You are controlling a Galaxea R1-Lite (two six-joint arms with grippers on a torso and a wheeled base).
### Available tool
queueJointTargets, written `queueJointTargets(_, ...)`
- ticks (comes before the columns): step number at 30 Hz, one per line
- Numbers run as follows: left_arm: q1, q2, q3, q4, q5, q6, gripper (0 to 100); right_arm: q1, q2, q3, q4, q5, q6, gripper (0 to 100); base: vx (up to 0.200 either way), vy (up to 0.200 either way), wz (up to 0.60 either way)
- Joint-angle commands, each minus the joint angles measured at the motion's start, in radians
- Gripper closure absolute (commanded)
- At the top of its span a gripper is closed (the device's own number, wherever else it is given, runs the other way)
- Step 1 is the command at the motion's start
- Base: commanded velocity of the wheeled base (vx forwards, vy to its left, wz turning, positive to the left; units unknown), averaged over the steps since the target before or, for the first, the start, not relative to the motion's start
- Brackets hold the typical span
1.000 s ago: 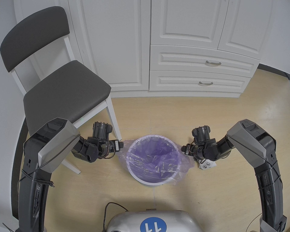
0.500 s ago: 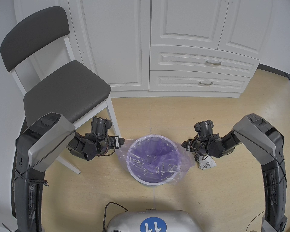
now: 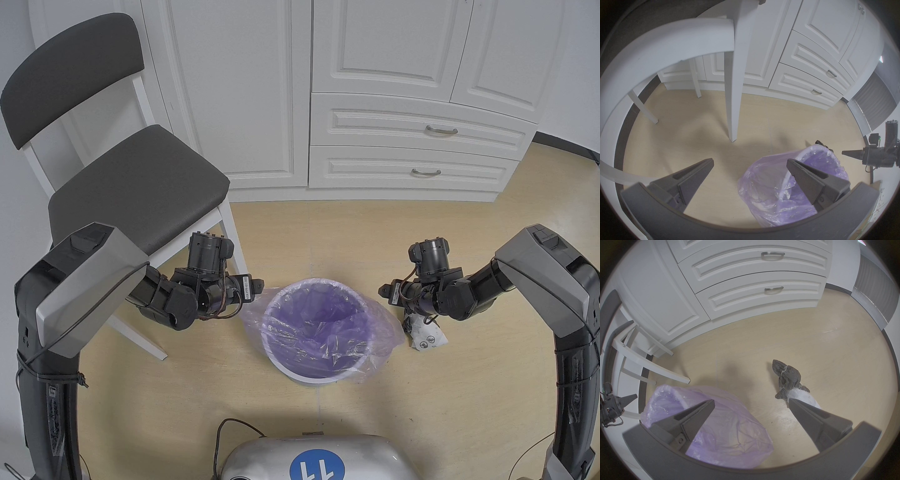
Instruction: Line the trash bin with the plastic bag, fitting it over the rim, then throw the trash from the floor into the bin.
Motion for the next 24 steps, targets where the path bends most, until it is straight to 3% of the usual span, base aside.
queueJointTargets(1,-0.005,-0.028,0.013,0.0,0.0,0.005,0,0.004,-0.031,0.013,0.0,0.0,-0.002,0,0.0,0.0,0.0)
queueJointTargets(8,-0.014,-0.049,0.032,-0.002,0.0,0.009,0,0.028,-0.066,0.045,0.0,-0.005,-0.024,0,0.0,0.0,0.0)
queueJointTargets(24,-0.031,-0.089,0.065,-0.002,0.002,0.016,0,0.163,-0.059,0.148,0.001,-0.028,-0.093,0,0.0,0.0,0.0)
